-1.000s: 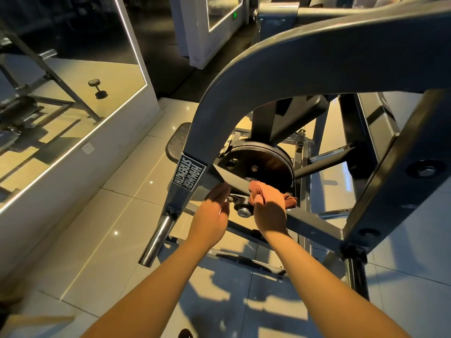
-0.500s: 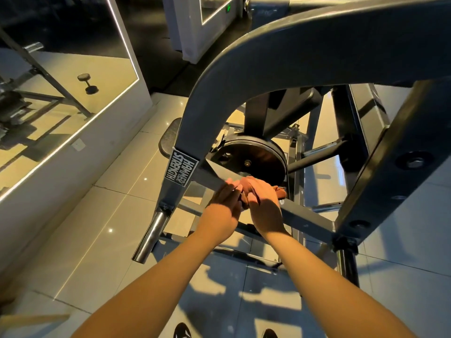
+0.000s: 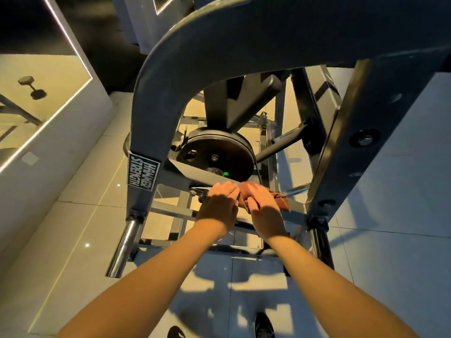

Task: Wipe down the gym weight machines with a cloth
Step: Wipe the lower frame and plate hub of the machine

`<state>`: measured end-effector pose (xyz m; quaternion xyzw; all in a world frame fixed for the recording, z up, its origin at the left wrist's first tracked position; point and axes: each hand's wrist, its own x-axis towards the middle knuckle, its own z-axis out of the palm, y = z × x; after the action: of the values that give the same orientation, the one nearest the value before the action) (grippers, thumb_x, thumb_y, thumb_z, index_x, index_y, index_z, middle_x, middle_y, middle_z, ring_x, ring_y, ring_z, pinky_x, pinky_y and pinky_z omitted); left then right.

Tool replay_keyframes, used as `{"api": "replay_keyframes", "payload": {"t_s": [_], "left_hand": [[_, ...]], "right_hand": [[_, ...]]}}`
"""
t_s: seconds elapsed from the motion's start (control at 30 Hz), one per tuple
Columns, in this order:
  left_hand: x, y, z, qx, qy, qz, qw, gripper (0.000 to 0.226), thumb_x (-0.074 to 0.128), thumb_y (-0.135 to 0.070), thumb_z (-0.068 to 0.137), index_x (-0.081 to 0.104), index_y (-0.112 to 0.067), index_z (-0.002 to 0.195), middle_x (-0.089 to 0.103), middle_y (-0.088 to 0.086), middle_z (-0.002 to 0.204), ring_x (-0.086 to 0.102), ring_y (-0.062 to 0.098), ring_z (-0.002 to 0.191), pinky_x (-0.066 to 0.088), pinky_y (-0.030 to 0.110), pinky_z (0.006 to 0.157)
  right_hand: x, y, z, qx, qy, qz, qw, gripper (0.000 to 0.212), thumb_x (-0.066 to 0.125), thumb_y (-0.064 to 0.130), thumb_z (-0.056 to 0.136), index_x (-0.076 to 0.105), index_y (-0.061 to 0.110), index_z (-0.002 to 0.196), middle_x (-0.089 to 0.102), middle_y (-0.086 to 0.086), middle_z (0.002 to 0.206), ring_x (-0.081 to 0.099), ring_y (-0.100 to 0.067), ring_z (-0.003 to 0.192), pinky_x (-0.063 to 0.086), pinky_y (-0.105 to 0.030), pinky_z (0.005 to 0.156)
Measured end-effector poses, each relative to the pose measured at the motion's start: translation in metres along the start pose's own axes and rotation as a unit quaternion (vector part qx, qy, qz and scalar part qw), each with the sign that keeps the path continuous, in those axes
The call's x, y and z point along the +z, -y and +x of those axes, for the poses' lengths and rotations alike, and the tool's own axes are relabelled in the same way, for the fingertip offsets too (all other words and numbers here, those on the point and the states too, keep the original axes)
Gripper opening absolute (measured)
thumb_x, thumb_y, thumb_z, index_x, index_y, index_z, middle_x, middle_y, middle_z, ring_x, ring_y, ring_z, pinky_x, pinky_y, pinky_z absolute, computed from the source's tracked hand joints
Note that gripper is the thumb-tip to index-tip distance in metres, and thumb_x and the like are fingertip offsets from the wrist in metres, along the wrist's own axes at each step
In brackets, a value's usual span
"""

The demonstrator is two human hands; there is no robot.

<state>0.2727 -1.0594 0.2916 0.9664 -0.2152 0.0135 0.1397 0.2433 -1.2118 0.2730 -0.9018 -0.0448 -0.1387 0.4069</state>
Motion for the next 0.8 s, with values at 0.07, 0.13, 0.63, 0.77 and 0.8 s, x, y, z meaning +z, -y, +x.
{"api": "replay_keyframes", "payload": {"t_s": [0.07, 0.13, 0.63, 0.77, 0.8], "left_hand": [[0.000, 0.002, -0.003, 0.030, -0.005, 0.011, 0.999, 0.046, 0.053, -0.024, 0.098, 0.051, -0.015, 0.143, 0.051, 0.003, 0.147, 0.048, 0.024, 0.135, 0.029, 0.041, 0.122], [0.001, 0.004, -0.004, 0.039, -0.028, 0.020, 0.999, 0.044, 0.055, -0.024, 0.097, 0.054, -0.014, 0.140, 0.055, 0.004, 0.143, 0.053, 0.025, 0.129, 0.037, 0.040, 0.117], [0.001, 0.022, 0.010, 0.148, -0.079, 0.028, 0.985, 0.035, 0.069, -0.017, 0.090, 0.070, -0.010, 0.124, 0.070, 0.009, 0.121, 0.067, 0.028, 0.106, 0.053, 0.035, 0.096], [0.003, 0.024, 0.015, 0.166, -0.100, 0.008, 0.981, 0.032, 0.069, -0.018, 0.091, 0.071, -0.009, 0.121, 0.072, 0.010, 0.117, 0.069, 0.028, 0.105, 0.051, 0.035, 0.097], [0.004, 0.025, 0.016, 0.173, -0.109, 0.001, 0.979, 0.030, 0.069, -0.020, 0.092, 0.072, -0.009, 0.121, 0.073, 0.010, 0.116, 0.069, 0.027, 0.104, 0.051, 0.034, 0.097]], "right_hand": [[-0.020, -0.036, -0.012, 0.089, -0.029, 0.010, 0.996, 0.034, 0.037, 0.026, 0.101, 0.067, 0.012, 0.105, 0.068, -0.013, 0.107, 0.064, -0.032, 0.103, 0.049, -0.031, 0.103], [-0.028, -0.061, -0.021, 0.165, -0.062, 0.019, 0.984, 0.026, 0.036, 0.019, 0.099, 0.058, 0.020, 0.086, 0.061, -0.008, 0.089, 0.058, -0.030, 0.086, 0.050, -0.051, 0.085], [-0.017, -0.040, -0.003, 0.179, -0.072, -0.097, 0.976, 0.021, 0.049, 0.002, 0.096, 0.067, 0.015, 0.096, 0.065, -0.013, 0.101, 0.060, -0.036, 0.099, 0.049, -0.055, 0.091], [0.020, -0.010, 0.003, 0.069, -0.061, -0.217, 0.972, 0.026, 0.051, 0.018, 0.099, 0.071, 0.006, 0.111, 0.070, -0.018, 0.113, 0.066, -0.037, 0.107, 0.054, -0.052, 0.096], [0.030, -0.006, 0.000, -0.006, -0.043, -0.248, 0.968, 0.028, 0.053, 0.020, 0.099, 0.070, 0.003, 0.114, 0.070, -0.019, 0.117, 0.066, -0.037, 0.111, 0.054, -0.051, 0.098]]}}
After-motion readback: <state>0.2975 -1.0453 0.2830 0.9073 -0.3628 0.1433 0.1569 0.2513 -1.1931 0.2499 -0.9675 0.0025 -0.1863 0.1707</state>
